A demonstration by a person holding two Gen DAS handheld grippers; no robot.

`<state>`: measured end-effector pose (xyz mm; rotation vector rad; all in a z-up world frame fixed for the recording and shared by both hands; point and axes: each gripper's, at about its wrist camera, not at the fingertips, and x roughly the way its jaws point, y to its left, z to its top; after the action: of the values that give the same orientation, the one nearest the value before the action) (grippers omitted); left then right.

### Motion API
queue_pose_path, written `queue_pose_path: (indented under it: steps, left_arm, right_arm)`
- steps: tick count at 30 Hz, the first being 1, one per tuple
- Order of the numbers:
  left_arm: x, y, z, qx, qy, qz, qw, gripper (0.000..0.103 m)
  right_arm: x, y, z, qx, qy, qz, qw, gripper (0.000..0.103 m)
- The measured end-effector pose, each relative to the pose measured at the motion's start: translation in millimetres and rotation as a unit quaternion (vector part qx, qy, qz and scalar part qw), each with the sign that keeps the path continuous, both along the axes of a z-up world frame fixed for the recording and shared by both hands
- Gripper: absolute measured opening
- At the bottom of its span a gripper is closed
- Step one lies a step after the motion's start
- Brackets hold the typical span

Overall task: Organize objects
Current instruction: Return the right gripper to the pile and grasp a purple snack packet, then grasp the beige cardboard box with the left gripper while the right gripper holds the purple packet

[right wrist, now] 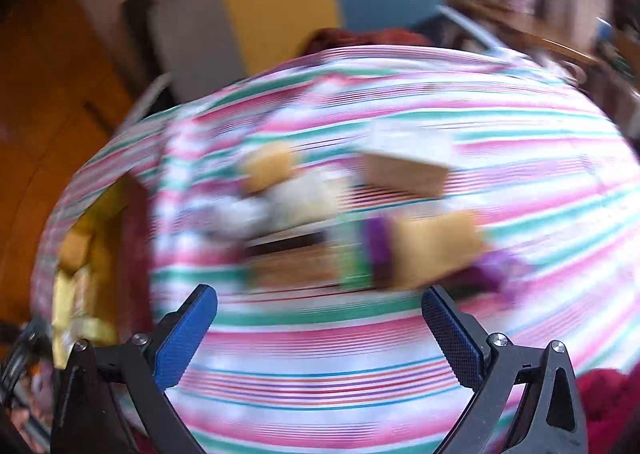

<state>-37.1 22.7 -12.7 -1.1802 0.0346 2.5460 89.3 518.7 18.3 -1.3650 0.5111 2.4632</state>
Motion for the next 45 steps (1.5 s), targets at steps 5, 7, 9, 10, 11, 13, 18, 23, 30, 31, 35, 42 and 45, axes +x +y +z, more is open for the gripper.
queue_pose_path:
  steps: [5, 7, 9, 10, 11, 13, 18, 23, 30, 31, 35, 42, 45]
  left_arm:
    - [4.8, 33.5, -3.0, -0.009, -0.007, -0.042, 0.999, 0.044]
    - [8.1, 45.1, -4.5, -0.013, -0.011, -0.057, 0.9982, 0.044]
    - [10.2, 55.1, -5.7, -0.017, -0.014, -0.069, 0.9974, 0.044]
    - [11.2, 60.1, -6.4, -0.019, -0.016, -0.075, 0.9969, 0.044]
    - [12.2, 63.5, -6.7, -0.021, -0.017, -0.079, 0.9965, 0.044]
    - [13.9, 70.2, -6.7, -0.024, -0.018, -0.086, 0.9958, 0.044]
    - [15.2, 82.1, -7.0, -0.029, -0.02, -0.096, 0.9947, 0.044]
    - [15.0, 95.2, -5.0, -0.03, -0.02, -0.111, 0.9931, 0.044]
    - [19.0, 131.0, 5.4, -0.023, -0.011, -0.157, 0.9873, 0.044]
    - [19.8, 138.1, 7.6, -0.021, -0.009, -0.165, 0.986, 0.044]
    - [16.1, 163.5, 13.4, -0.006, -0.02, -0.188, 0.9819, 0.044]
    - [-2.8, 210.6, 17.5, 0.023, -0.054, -0.208, 0.9764, 0.044]
    - [-9.4, 229.2, 13.6, 0.018, -0.064, -0.215, 0.9744, 0.044]
  right_arm:
    - [12.3, 53.4, -15.4, 0.067, -0.085, 0.026, 0.994, 0.103]
    - [12.0, 62.2, -26.1, 0.102, -0.122, 0.049, 0.986, 0.103]
    - [9.8, 65.5, -35.8, 0.119, -0.142, 0.073, 0.98, 0.103]
    - [6.5, 67.5, -39.6, 0.124, -0.149, 0.084, 0.977, 0.102]
    - [6.5, 68.1, -41.8, 0.129, -0.152, 0.09, 0.976, 0.101]
    - [-2.6, 71.1, -46.1, 0.143, -0.16, 0.105, 0.971, 0.101]
    - [-28.2, 75.6, -62.4, 0.159, -0.192, 0.144, 0.958, 0.098]
    - [-34.4, 86.3, -82.7, 0.122, -0.206, 0.129, 0.962, 0.053]
    - [-17.3, 103.7, -82.4, 0.061, -0.166, 0.09, 0.98, 0.04]
    - [-17.2, 104.5, -83.1, 0.06, -0.166, 0.089, 0.98, 0.04]
    - [-15.6, 109.0, -83.3, 0.051, -0.162, 0.083, 0.982, 0.04]
    - [-15.3, 106.5, -83.1, 0.051, -0.161, 0.079, 0.982, 0.043]
    - [-14.8, 107.8, -83.0, 0.051, -0.16, 0.078, 0.983, 0.043]
